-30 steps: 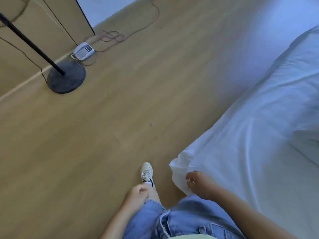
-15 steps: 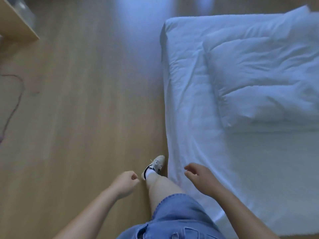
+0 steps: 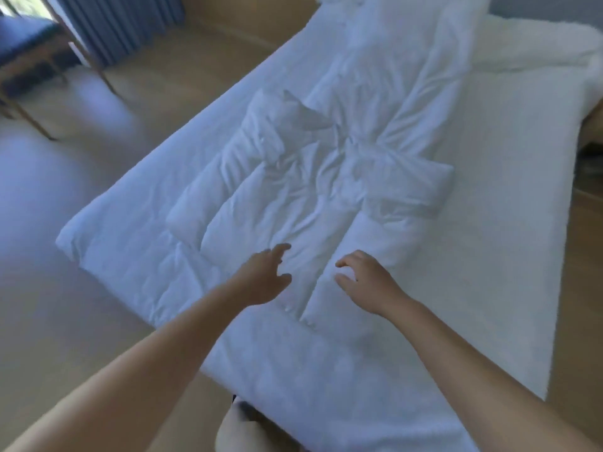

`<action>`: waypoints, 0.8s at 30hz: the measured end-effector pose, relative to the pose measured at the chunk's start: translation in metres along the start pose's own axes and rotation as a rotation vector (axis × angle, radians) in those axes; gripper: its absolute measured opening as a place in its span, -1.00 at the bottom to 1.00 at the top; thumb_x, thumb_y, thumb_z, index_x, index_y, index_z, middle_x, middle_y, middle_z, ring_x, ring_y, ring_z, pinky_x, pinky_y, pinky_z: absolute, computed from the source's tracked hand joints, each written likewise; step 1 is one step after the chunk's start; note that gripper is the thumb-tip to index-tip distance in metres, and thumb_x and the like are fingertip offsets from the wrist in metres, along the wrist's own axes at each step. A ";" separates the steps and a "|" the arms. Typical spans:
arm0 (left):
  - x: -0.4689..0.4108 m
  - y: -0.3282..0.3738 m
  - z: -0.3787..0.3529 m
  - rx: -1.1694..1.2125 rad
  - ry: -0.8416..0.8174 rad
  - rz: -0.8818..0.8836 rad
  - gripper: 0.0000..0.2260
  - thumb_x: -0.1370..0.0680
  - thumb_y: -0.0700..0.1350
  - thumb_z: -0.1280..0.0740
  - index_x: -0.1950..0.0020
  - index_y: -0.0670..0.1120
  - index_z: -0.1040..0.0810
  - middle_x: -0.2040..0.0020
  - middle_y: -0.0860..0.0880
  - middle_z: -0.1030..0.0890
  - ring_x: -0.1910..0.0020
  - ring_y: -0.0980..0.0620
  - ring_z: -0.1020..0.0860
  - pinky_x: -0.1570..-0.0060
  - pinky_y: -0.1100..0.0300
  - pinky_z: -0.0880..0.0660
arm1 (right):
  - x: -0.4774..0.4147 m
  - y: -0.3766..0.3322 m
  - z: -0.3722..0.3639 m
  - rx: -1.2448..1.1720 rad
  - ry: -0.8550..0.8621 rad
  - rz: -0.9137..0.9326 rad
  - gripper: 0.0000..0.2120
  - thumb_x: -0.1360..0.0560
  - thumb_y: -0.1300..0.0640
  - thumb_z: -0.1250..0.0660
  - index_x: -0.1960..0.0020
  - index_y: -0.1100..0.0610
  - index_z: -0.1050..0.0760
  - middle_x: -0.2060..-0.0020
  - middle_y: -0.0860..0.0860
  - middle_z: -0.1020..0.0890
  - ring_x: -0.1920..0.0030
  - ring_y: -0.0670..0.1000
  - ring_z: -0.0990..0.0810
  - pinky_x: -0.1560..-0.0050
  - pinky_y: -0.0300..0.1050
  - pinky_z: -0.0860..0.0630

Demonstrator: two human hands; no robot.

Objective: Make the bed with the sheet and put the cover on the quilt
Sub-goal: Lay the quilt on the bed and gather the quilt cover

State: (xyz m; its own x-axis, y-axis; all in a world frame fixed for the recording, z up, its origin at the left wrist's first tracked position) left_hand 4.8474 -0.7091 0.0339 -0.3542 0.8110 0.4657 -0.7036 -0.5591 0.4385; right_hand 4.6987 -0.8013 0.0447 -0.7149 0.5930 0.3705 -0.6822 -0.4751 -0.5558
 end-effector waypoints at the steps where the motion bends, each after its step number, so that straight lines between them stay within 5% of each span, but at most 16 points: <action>1: -0.031 0.011 0.018 -0.107 0.006 -0.074 -0.43 -0.56 -0.02 -0.25 -0.52 0.02 -0.10 -0.41 -0.08 -0.35 -0.38 -0.10 -0.30 -0.31 0.05 -0.27 | -0.019 0.002 0.017 -0.028 0.073 -0.024 -0.71 -0.56 0.10 -0.23 -0.23 0.19 -0.47 -0.19 0.07 -0.47 -0.18 0.06 -0.44 -0.07 -0.19 -0.31; 4: -0.123 0.039 0.066 -0.360 0.070 -0.263 -0.38 -0.58 0.08 -0.21 -0.55 0.05 0.02 -0.54 -0.03 -0.09 -0.51 -0.08 -0.02 -0.41 -0.04 -0.08 | -0.073 0.015 0.063 -0.076 0.273 -0.121 -0.68 -0.53 0.11 -0.30 -0.24 0.21 -0.47 -0.21 0.08 -0.46 -0.24 0.08 -0.40 -0.09 -0.26 -0.25; 9: -0.273 0.077 0.116 -0.642 0.132 -0.548 -0.24 -0.50 0.31 -0.17 -0.55 0.11 0.16 -0.57 0.00 0.14 -0.53 -0.06 0.19 -0.45 -0.11 0.17 | -0.185 0.047 0.116 -0.048 0.420 -0.258 -0.35 -0.43 -0.05 -0.43 -0.39 0.21 -0.31 -0.36 0.12 -0.33 -0.37 0.11 -0.25 -0.32 -0.15 -0.16; 14: -0.396 0.086 0.125 -0.711 0.105 -0.595 0.09 -0.23 0.50 -0.28 -0.54 0.09 0.19 -0.56 0.00 0.14 -0.53 -0.04 0.22 -0.44 -0.08 0.29 | -0.283 0.088 0.134 0.144 0.408 -0.330 0.08 -0.24 -0.31 -0.46 -0.53 0.12 -0.02 -0.53 0.11 -0.04 -0.52 0.07 0.04 -0.47 -0.02 0.12; 17: -0.458 0.080 0.096 -0.753 -0.036 -0.561 0.17 -0.13 0.58 -0.24 -0.53 0.11 0.24 -0.56 -0.05 0.15 -0.53 -0.05 0.21 -0.44 -0.15 0.28 | -0.326 0.138 0.120 0.277 0.235 -0.470 0.31 -0.10 -0.50 -0.37 -0.54 0.04 0.25 -0.54 0.08 0.16 -0.53 0.04 0.21 -0.46 0.11 0.25; 20: -0.504 0.059 0.041 -0.674 -0.130 -0.557 0.15 -0.17 0.55 -0.26 -0.54 0.07 0.21 -0.56 -0.07 0.05 -0.54 -0.04 0.11 -0.45 -0.17 0.22 | -0.368 0.184 0.090 0.328 0.094 -0.527 0.39 -0.03 -0.57 -0.31 -0.52 0.02 0.37 -0.53 0.09 0.25 -0.52 0.04 0.28 -0.46 0.18 0.28; 24: -0.546 0.046 0.014 -0.581 -0.035 -0.603 0.11 -0.12 0.57 -0.24 -0.51 0.02 -0.03 -0.48 -0.02 -0.18 -0.48 -0.01 -0.09 -0.45 -0.16 0.11 | -0.410 0.215 0.066 0.333 0.090 -0.524 0.36 -0.03 -0.57 -0.31 -0.54 0.04 0.27 -0.54 0.06 0.11 -0.53 0.04 0.16 -0.46 0.20 0.23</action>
State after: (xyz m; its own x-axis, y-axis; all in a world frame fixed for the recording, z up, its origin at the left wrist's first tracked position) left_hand 5.0169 -1.1799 -0.1886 0.1976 0.9313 0.3059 -0.9751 0.1547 0.1587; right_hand 4.8348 -1.1892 -0.1773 -0.2669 0.8475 0.4588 -0.9601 -0.2750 -0.0507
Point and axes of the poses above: each hand's wrist, its own x-axis away from the middle knuckle, its own z-axis out of the back of the hand, y = z × x, the point moved 8 cm from there along -x, towards the middle knuckle
